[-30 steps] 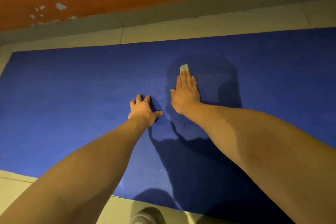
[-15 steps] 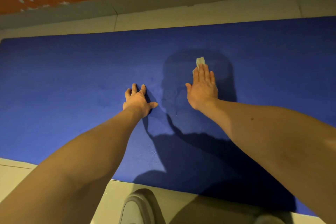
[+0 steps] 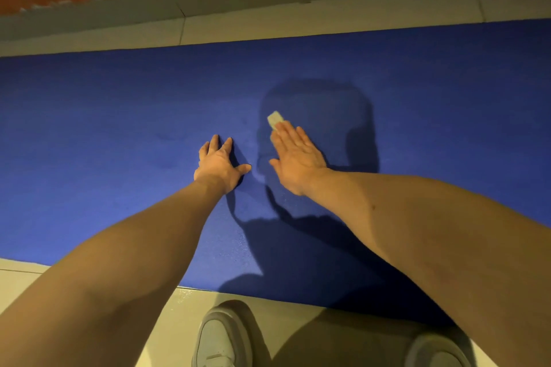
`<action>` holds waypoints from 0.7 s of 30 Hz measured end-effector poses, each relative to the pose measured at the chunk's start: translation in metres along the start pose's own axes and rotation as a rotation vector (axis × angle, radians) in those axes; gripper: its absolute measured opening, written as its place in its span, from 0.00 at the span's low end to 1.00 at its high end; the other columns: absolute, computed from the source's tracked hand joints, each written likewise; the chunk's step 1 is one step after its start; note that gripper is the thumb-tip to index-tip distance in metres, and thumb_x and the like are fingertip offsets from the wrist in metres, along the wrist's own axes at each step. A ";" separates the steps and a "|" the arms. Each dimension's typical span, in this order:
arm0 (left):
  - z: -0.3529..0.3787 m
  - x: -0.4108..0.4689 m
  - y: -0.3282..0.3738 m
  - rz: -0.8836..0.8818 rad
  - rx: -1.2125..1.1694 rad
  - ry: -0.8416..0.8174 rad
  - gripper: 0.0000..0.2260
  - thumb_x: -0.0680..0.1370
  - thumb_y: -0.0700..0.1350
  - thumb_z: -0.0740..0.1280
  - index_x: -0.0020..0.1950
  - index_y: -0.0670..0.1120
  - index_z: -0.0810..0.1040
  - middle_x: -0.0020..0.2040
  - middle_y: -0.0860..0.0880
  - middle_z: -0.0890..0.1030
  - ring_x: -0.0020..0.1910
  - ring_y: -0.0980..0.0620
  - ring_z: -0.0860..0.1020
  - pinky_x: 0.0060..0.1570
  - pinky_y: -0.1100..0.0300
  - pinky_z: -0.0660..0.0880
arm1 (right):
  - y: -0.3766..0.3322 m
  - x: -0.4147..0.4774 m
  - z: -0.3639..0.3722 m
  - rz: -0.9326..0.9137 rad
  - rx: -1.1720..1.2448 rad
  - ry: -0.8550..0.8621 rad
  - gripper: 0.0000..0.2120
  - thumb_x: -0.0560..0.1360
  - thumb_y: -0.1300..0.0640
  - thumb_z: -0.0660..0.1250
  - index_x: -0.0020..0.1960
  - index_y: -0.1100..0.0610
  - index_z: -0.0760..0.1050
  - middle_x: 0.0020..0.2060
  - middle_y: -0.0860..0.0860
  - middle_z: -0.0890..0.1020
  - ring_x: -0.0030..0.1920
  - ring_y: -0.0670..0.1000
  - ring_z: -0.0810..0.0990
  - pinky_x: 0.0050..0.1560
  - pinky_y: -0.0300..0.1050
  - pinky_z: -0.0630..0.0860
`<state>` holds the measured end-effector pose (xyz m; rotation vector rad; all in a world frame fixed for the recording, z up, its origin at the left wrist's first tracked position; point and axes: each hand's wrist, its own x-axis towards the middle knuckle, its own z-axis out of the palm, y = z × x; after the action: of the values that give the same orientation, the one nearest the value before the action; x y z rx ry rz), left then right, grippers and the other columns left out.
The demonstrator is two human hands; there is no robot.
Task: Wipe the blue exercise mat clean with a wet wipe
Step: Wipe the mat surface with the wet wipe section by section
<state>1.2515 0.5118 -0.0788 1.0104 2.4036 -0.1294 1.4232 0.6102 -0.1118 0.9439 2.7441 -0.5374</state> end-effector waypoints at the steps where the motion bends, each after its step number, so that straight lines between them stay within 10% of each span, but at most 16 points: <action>1: 0.001 -0.003 -0.002 0.006 -0.003 -0.004 0.40 0.77 0.61 0.68 0.82 0.52 0.51 0.82 0.52 0.46 0.80 0.47 0.43 0.73 0.41 0.63 | 0.010 -0.005 0.000 0.065 -0.008 0.024 0.32 0.86 0.45 0.48 0.83 0.59 0.40 0.81 0.54 0.34 0.81 0.54 0.33 0.81 0.53 0.38; 9: 0.014 -0.028 -0.017 -0.041 0.002 -0.009 0.43 0.75 0.63 0.70 0.82 0.53 0.52 0.81 0.51 0.50 0.79 0.45 0.48 0.71 0.44 0.67 | 0.025 -0.022 -0.009 0.497 0.041 0.021 0.35 0.86 0.42 0.46 0.82 0.64 0.39 0.81 0.60 0.37 0.81 0.60 0.35 0.81 0.57 0.37; 17: 0.017 -0.043 -0.031 -0.057 0.014 -0.043 0.42 0.76 0.59 0.71 0.82 0.51 0.50 0.82 0.51 0.48 0.79 0.45 0.45 0.75 0.47 0.63 | -0.065 -0.018 0.014 -0.081 0.021 -0.179 0.34 0.87 0.45 0.48 0.82 0.62 0.37 0.79 0.56 0.30 0.80 0.55 0.29 0.81 0.54 0.36; 21: 0.014 -0.049 -0.033 -0.051 0.065 -0.074 0.42 0.77 0.59 0.70 0.83 0.53 0.49 0.82 0.52 0.45 0.79 0.46 0.45 0.70 0.46 0.68 | -0.052 -0.033 0.014 -0.012 -0.033 -0.117 0.32 0.87 0.45 0.47 0.83 0.59 0.39 0.81 0.54 0.33 0.81 0.55 0.32 0.81 0.54 0.36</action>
<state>1.2634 0.4526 -0.0698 0.9559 2.3719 -0.2605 1.4178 0.5482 -0.1006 0.8611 2.6476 -0.5299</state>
